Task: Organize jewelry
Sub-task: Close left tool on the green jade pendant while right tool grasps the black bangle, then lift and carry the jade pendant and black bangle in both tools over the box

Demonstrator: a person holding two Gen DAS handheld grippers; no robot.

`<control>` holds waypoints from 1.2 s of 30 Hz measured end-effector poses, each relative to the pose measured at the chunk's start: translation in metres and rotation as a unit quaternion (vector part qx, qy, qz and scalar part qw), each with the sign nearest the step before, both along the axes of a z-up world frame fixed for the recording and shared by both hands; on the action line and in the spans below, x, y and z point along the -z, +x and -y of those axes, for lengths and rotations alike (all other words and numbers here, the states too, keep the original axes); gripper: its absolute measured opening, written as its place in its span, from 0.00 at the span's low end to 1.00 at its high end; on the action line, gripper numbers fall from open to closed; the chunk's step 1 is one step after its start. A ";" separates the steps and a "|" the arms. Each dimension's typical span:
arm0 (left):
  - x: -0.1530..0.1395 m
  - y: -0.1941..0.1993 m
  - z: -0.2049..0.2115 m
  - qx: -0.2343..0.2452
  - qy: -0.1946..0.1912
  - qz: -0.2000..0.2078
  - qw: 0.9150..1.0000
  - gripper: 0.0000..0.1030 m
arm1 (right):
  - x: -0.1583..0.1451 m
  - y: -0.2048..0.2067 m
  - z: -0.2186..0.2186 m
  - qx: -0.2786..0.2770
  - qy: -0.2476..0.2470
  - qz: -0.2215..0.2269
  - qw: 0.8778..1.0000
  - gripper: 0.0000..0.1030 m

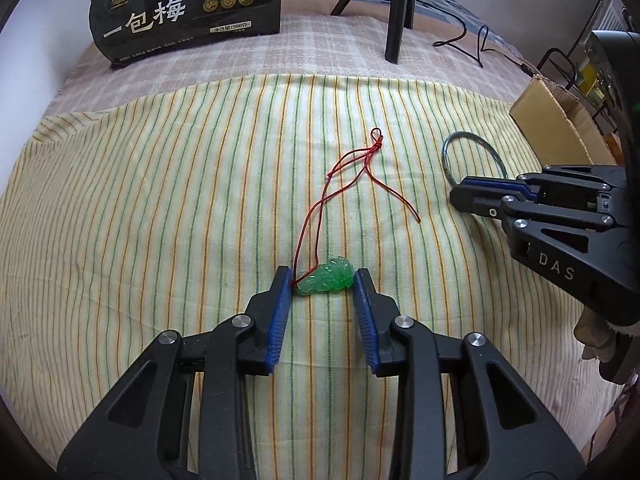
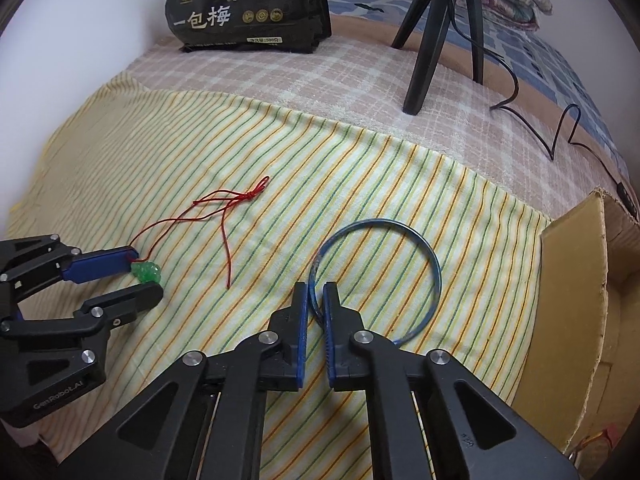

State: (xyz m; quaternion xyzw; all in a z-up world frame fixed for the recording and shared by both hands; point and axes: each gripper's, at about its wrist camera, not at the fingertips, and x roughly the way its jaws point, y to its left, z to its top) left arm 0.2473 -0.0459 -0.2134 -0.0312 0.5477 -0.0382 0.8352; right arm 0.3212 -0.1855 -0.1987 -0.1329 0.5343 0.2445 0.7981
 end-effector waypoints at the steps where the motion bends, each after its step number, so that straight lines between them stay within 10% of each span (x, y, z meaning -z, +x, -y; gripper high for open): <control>1: 0.000 -0.001 -0.001 0.000 -0.001 0.000 1.000 0.30 | -0.001 0.000 0.001 0.002 0.005 -0.004 1.000 0.04; 17: -0.008 -0.004 -0.007 -0.008 -0.019 0.005 1.000 0.30 | -0.003 -0.002 0.001 0.008 0.017 -0.006 1.000 0.03; 36: -0.096 -0.028 -0.013 -0.002 -0.092 0.089 0.992 0.30 | -0.077 -0.045 0.031 0.045 0.090 0.033 0.994 0.02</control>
